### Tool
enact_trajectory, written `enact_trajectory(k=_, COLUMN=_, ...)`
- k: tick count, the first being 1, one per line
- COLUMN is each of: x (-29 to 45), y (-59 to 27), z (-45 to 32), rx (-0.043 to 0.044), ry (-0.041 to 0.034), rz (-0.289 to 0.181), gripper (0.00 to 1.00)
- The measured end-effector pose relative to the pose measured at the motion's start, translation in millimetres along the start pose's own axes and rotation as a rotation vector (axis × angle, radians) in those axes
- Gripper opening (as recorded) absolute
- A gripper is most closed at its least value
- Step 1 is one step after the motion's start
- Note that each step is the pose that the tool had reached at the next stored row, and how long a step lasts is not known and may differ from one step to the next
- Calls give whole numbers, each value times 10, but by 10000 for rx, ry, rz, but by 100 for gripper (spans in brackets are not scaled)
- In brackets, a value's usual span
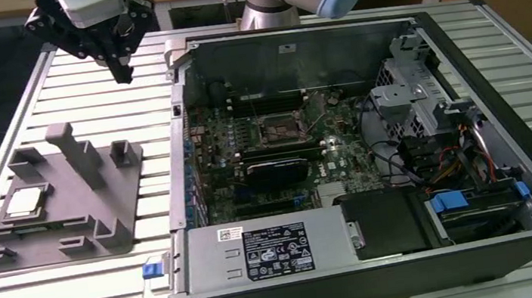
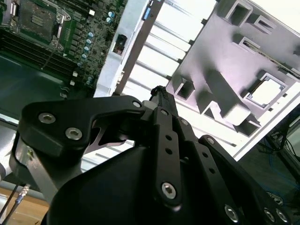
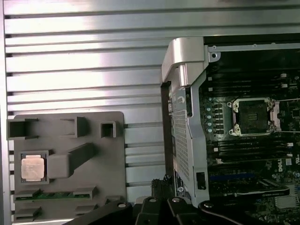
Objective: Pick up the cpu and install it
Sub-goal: 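Reach for the cpu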
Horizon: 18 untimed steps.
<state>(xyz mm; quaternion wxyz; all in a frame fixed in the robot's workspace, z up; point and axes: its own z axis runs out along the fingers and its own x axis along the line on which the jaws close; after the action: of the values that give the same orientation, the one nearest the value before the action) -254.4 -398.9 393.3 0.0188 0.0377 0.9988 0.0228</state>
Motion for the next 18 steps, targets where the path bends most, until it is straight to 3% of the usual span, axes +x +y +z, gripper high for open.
enact_trajectory(k=18, x=359, y=-27, z=-12, rx=-15, ry=0, rz=2, gripper=11)
